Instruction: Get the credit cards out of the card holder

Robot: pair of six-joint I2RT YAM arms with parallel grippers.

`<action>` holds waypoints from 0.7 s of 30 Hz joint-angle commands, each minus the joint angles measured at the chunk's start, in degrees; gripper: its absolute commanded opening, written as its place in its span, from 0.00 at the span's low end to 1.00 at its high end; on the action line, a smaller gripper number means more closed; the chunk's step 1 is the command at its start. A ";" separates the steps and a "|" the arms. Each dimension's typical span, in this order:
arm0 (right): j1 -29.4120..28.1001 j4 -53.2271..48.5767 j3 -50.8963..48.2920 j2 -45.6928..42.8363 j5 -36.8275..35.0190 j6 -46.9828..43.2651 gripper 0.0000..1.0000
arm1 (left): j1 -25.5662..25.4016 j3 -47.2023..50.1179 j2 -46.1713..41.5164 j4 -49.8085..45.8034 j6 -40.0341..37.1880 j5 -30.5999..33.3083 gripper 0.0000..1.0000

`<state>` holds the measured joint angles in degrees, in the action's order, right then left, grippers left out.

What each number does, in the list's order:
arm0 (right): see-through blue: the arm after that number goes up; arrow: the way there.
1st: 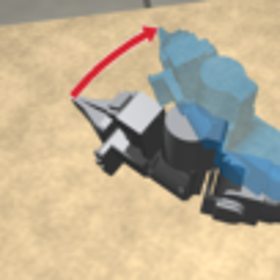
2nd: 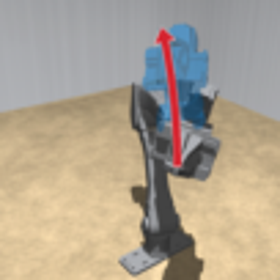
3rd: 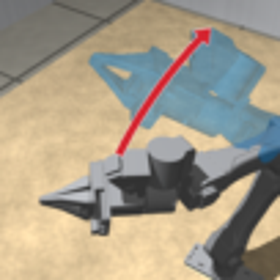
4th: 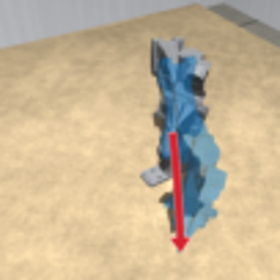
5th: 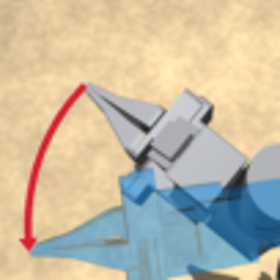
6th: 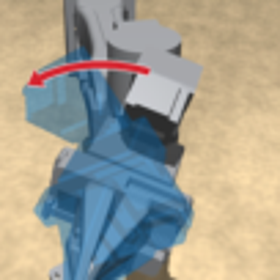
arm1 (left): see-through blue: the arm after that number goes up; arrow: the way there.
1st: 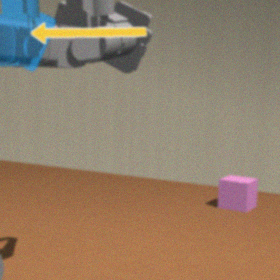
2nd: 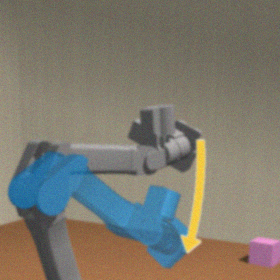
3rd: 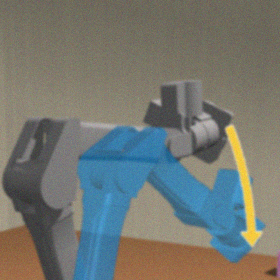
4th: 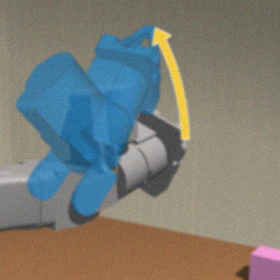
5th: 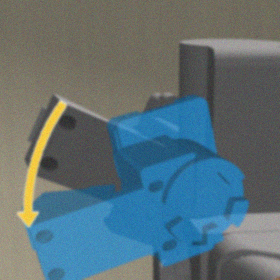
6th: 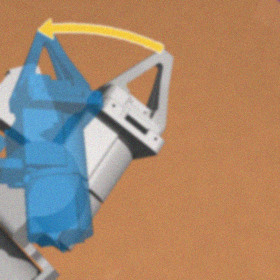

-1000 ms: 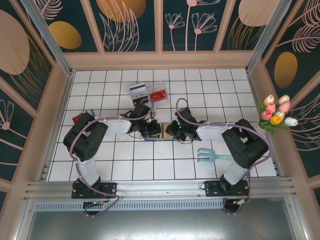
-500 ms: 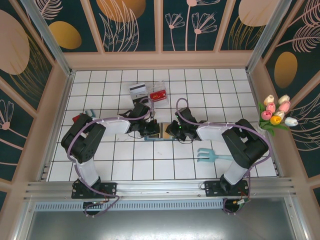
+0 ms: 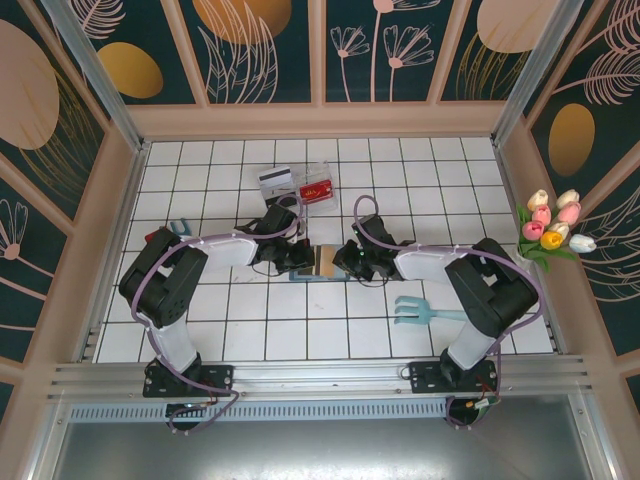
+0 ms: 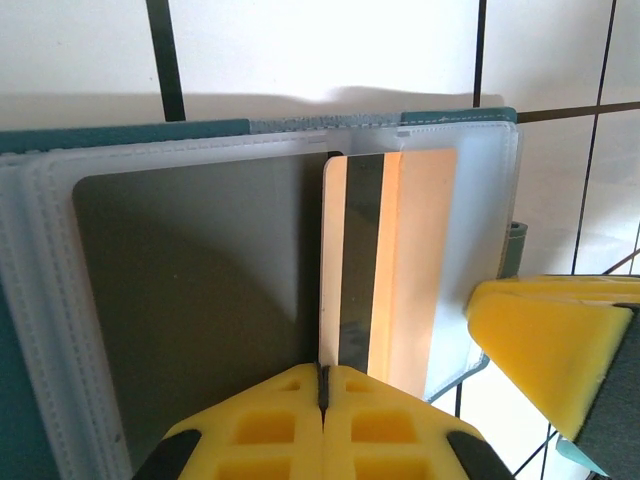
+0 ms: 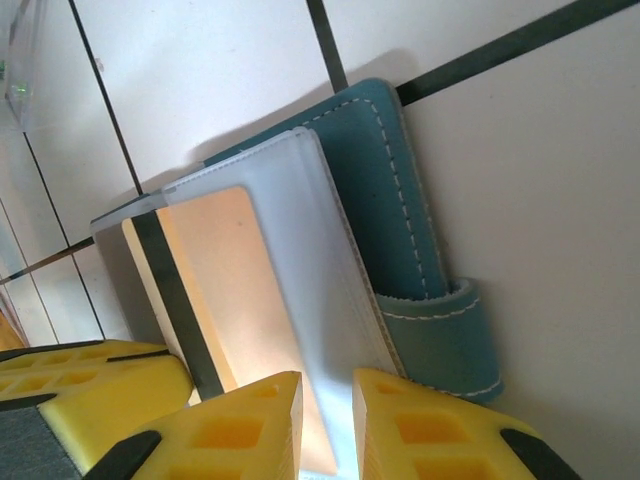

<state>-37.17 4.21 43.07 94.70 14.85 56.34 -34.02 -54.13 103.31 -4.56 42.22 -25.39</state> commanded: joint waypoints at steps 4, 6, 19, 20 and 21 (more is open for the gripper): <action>0.02 -1.16 2.59 -1.93 1.10 -4.72 0.20 | 0.54 -0.46 -1.62 -1.15 -0.56 1.38 0.00; -0.01 -0.54 2.77 -0.42 2.31 -4.54 0.19 | 0.51 -0.23 -1.63 -0.98 -0.47 1.15 0.02; -0.36 -1.76 3.68 5.90 3.62 -3.77 0.19 | 0.57 0.92 -1.47 3.88 1.64 -2.62 0.21; -0.45 -1.27 3.55 6.02 3.97 -3.69 0.19 | 0.57 0.88 -1.29 4.50 1.65 -2.94 0.23; -0.58 -0.86 3.48 6.11 4.19 -3.69 0.19 | 0.56 0.80 -1.19 4.87 1.51 -3.03 0.24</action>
<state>-37.23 4.10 46.37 98.78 17.76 52.88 -34.00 -53.93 103.09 -2.63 43.35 -26.61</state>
